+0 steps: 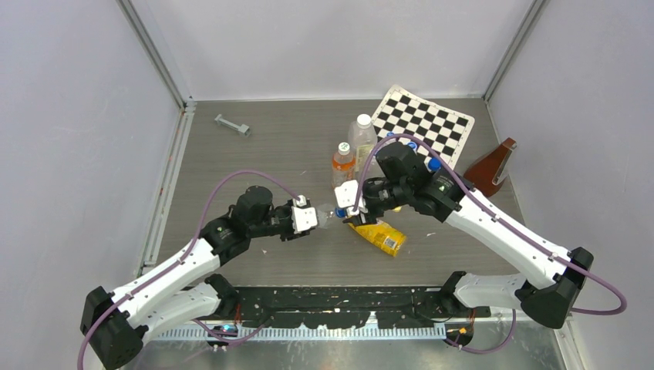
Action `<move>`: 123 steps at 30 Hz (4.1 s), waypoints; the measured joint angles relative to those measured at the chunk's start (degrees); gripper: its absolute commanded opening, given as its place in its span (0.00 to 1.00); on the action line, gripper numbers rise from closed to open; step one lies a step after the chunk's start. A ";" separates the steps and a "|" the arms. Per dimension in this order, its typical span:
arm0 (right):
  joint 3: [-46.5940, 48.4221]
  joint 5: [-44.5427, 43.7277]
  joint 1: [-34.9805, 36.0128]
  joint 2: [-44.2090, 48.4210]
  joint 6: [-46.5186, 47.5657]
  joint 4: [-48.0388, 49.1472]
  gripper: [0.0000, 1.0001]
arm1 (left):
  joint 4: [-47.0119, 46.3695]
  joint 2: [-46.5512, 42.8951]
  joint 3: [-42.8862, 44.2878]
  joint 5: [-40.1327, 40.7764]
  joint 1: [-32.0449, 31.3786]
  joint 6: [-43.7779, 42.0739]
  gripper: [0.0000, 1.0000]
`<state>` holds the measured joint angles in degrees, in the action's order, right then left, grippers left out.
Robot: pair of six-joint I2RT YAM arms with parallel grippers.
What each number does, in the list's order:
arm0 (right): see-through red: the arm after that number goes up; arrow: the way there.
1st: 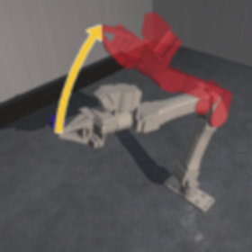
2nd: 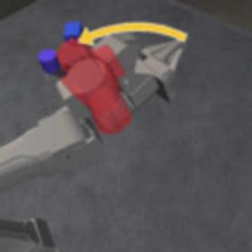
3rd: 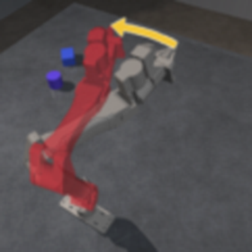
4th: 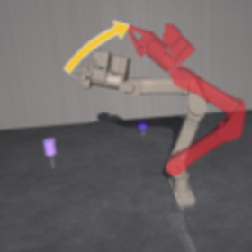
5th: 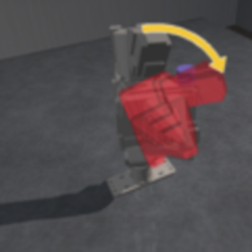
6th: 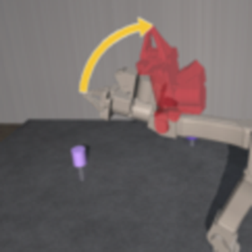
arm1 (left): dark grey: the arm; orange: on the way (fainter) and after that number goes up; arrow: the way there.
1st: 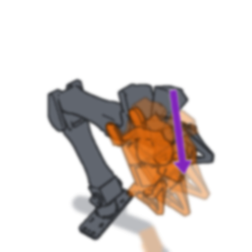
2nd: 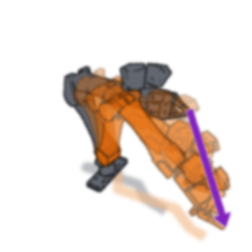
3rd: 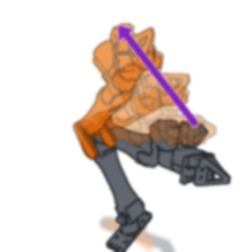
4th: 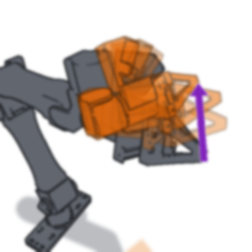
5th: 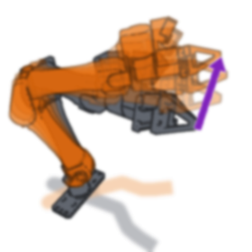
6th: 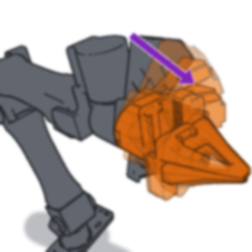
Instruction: Screw on the bottle caps
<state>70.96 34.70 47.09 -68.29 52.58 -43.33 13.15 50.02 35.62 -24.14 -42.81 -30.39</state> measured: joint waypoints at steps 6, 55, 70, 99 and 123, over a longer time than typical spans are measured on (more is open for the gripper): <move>1.55 -0.46 0.00 -1.33 -3.32 -0.04 0.26 | 0.04 -0.02 0.00 0.09 0.00 -0.04 0.00; -2.84 -5.40 0.44 4.17 -7.39 3.32 0.72 | -0.35 -1.16 -1.27 4.15 -0.66 -3.82 0.00; -1.53 -4.61 2.69 1.86 -0.42 1.22 0.54 | 0.02 -0.76 -1.03 2.80 -0.66 -3.04 0.00; -4.96 -28.85 1.42 0.15 -91.06 12.20 0.46 | -0.90 -2.25 -1.77 10.23 -0.59 -4.92 0.03; -5.66 -7.50 -0.15 7.54 -13.09 5.75 0.76 | -1.92 -2.14 -1.77 5.64 -0.74 -3.98 0.46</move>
<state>65.30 27.20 46.94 -60.75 39.48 -37.58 11.22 47.88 33.85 -18.50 -43.55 -34.37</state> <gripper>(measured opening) 0.787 0.436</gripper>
